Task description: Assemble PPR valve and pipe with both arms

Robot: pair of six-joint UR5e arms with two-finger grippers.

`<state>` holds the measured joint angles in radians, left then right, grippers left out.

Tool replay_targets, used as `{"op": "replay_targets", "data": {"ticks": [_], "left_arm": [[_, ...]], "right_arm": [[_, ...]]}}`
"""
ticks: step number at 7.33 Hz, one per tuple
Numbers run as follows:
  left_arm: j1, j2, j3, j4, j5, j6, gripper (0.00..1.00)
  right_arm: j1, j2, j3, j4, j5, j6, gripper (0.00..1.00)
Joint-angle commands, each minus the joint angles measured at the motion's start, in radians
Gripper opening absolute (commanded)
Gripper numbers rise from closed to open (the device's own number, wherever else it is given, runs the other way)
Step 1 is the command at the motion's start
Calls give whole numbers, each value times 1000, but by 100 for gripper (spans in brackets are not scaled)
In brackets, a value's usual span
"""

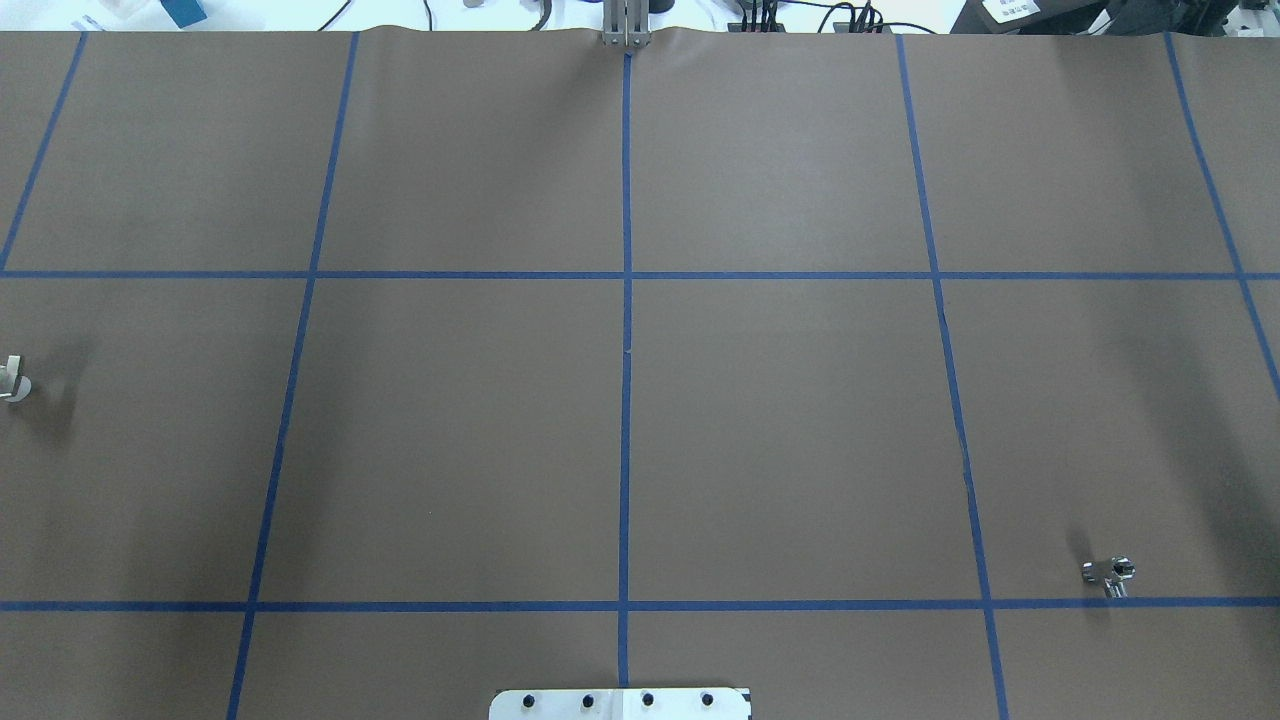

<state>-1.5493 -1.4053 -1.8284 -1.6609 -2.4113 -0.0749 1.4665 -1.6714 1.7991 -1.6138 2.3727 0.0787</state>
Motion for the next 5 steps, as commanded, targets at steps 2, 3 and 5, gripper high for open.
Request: {"op": "replay_targets", "data": {"ticks": [2, 3, 5], "left_arm": [[55, 5, 4, 0, -20, -20, 99], [139, -7, 6, -9, -14, -116, 99], [188, -11, 33, -75, 90, -141, 100]], "right_arm": [[-2, -7, 19, 0, 57, 7, 99], [-3, -7, 19, 0, 57, -2, 99], [-26, -2, 20, 2, 56, -11, 99]]}}
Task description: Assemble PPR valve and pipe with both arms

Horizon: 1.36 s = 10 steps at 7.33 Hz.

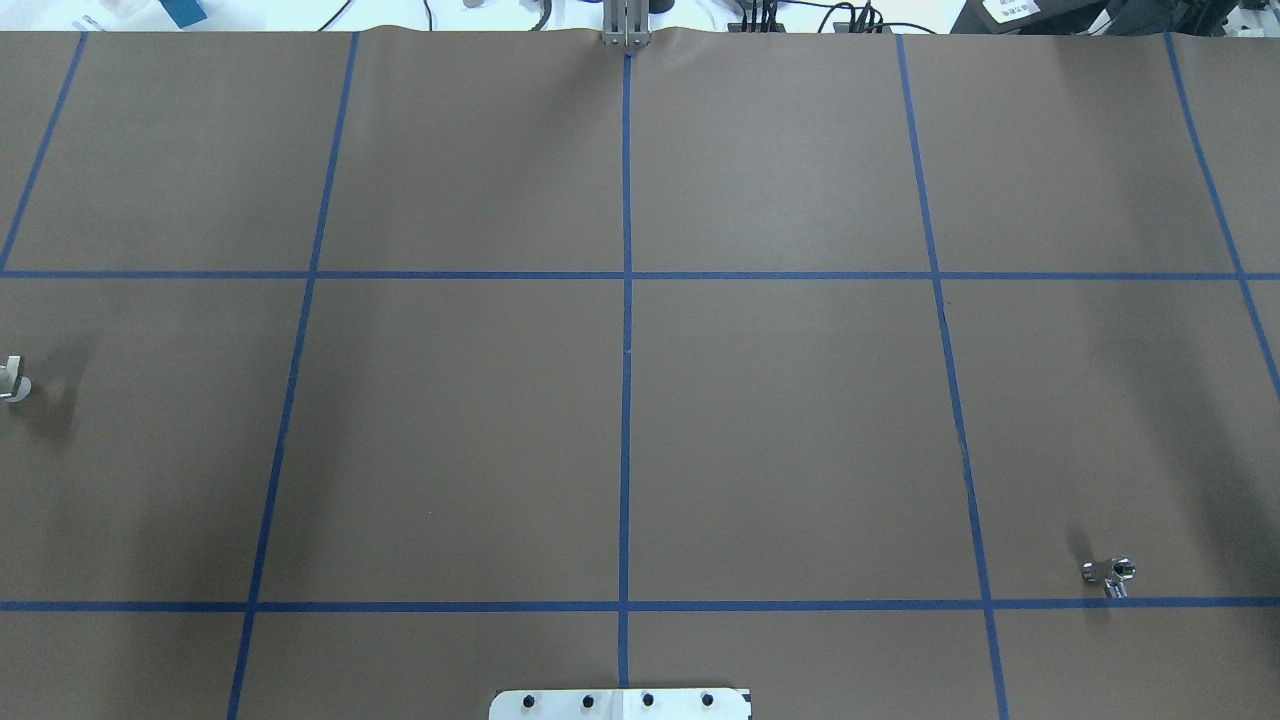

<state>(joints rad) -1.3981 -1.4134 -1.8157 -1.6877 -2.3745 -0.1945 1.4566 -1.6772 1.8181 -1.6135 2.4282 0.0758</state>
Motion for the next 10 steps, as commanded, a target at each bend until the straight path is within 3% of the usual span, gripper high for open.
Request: {"op": "replay_targets", "data": {"ticks": [1, 2, 4, 6, 10], "left_arm": [[54, -4, 91, -140, 54, -28, 100], [73, -16, 131, -198, 51, -40, 99], [131, -33, 136, -207, 55, -135, 97], [159, -33, 138, -213, 55, -137, 91], [191, -56, 174, -213, 57, -137, 90]], "right_arm": [[-54, 7, 4, 1, 2, 1, 99], [-61, 10, 1, 0, 2, 8, 99], [-62, 11, 0, 0, 3, 9, 99], [-73, 13, 0, 0, -1, 10, 99], [-88, 14, -2, 0, -1, 10, 99]]}}
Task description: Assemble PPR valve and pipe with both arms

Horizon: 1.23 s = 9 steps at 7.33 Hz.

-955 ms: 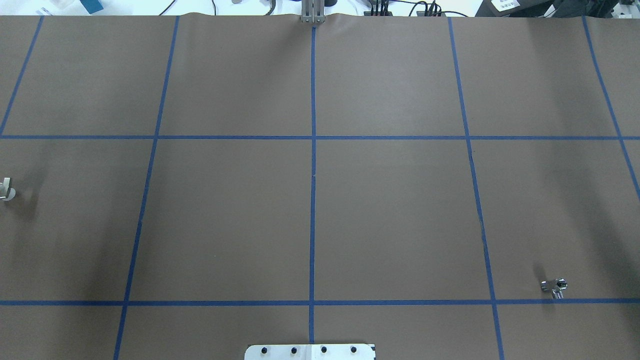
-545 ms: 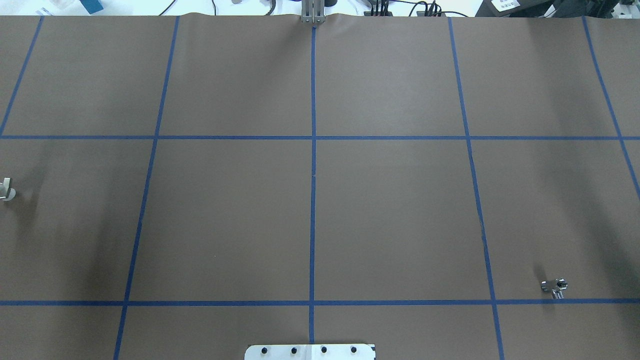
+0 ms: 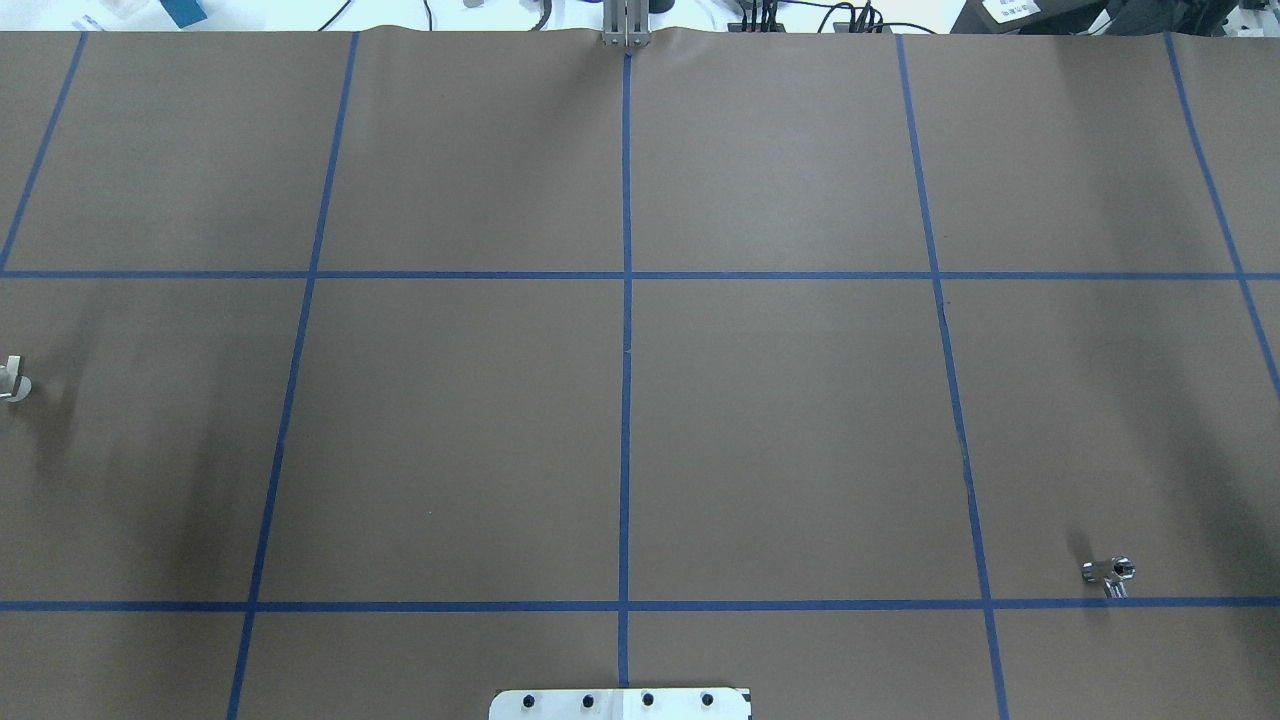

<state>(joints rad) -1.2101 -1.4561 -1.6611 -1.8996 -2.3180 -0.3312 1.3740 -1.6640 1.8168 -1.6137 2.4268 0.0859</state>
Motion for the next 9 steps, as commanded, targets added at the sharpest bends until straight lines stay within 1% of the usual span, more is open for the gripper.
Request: {"op": "replay_targets", "data": {"ticks": [1, 2, 3, 4, 5, 8, 9], "left_arm": [[3, -26, 43, -16, -1, 0, 90], [3, -26, 46, -22, -1, 0, 88], [3, -26, 46, -22, -1, 1, 85], [3, -24, 46, -22, -1, 0, 79], [3, -24, 50, -21, 0, 0, 75], [3, -24, 55, -21, -1, 0, 71], [3, -24, 55, -21, -1, 0, 62]], "right_arm": [[-6, 1, -1, 0, 0, 0, 99], [-6, 1, -1, 2, 0, 0, 99], [-6, 1, -1, 2, 0, 0, 99], [-9, 1, 1, 2, 0, 0, 99], [-9, 1, 1, 2, 0, 0, 99], [-9, 3, 2, 2, 1, 11, 99], [-13, 3, 6, 2, 1, 43, 99]]}}
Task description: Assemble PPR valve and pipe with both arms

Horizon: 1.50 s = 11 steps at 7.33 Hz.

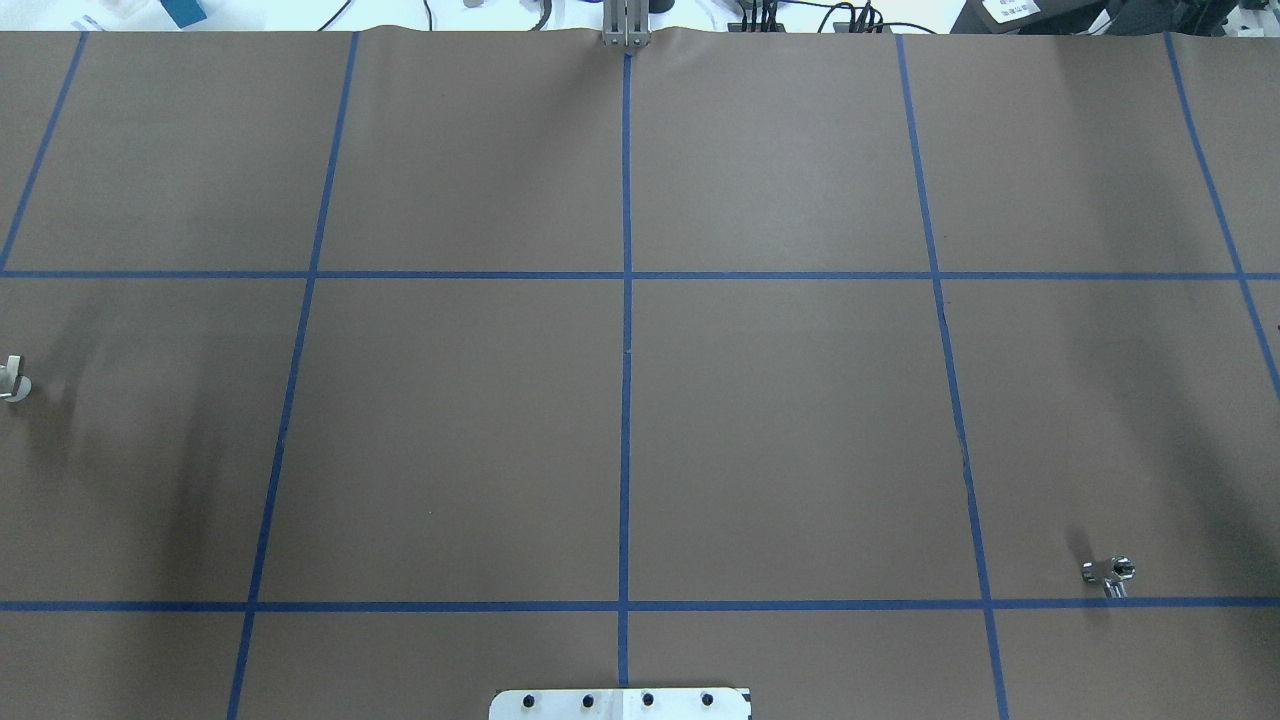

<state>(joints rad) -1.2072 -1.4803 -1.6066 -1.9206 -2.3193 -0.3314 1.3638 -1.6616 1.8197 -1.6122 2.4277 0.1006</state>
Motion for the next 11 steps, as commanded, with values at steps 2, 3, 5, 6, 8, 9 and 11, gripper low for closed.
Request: {"op": "replay_targets", "data": {"ticks": [2, 3, 5, 6, 8, 9, 11], "left_arm": [[0, 0, 2, 2, 1, 0, 30], [0, -1, 4, 3, 1, -5, 4], [0, -8, -13, 12, -3, -9, 0], [0, -9, -66, 41, -6, -33, 0], [2, -98, -261, 310, -9, -112, 0], [46, -151, -321, 357, -24, -243, 0], [238, -321, -349, 359, -11, -633, 0]], "right_arm": [[-6, 0, 3, 0, 1, 28, 99], [-6, 2, 4, 0, 1, 28, 99], [-6, 2, 6, 0, 1, 28, 99], [-6, 0, 7, 2, 1, 28, 99], [-9, 0, 10, 2, -1, 28, 99], [-8, 0, 10, 2, -1, 28, 99], [-9, 0, 9, 29, -6, 28, 99]]}}
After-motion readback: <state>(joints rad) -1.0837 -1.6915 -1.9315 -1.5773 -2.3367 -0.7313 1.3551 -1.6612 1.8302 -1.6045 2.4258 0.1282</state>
